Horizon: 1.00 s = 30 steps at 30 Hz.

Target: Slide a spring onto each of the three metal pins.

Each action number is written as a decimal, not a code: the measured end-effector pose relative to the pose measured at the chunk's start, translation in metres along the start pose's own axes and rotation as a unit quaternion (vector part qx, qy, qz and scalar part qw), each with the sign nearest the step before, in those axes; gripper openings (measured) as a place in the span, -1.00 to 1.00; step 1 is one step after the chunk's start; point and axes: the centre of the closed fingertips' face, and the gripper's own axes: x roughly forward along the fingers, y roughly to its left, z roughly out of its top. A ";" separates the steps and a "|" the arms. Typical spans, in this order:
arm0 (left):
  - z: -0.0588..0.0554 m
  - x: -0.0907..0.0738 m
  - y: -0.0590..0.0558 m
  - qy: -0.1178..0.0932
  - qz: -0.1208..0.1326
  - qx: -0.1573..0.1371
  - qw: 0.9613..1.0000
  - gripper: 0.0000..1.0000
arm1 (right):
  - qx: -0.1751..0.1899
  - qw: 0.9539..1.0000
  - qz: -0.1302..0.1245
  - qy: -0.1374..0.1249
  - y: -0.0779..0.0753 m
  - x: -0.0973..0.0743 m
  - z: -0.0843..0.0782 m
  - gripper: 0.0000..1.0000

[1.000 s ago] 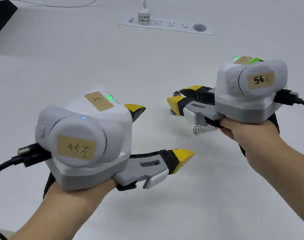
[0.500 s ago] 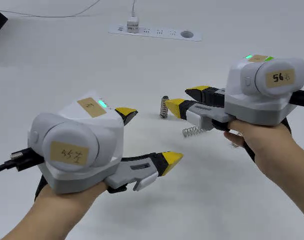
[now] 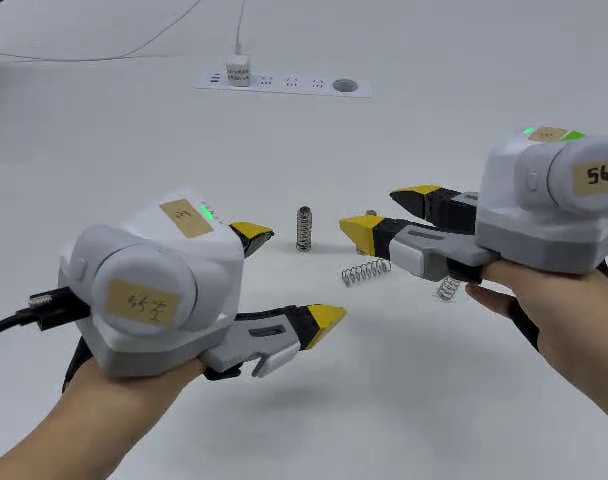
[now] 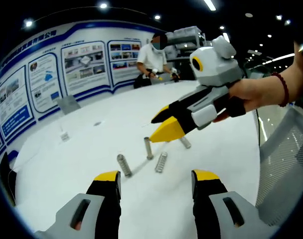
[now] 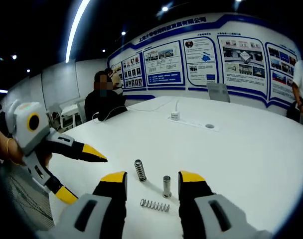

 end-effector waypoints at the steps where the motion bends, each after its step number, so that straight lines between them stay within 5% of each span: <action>1: 0.000 0.002 0.000 0.000 -0.002 -0.001 1.000 0.16 | -0.001 1.000 -0.001 -0.001 -0.001 -0.002 0.000 -0.15; 30: -0.022 0.065 -0.006 0.045 -0.055 0.016 0.997 -0.27 | -0.014 1.000 0.006 0.012 -0.016 -0.048 -0.028 -0.03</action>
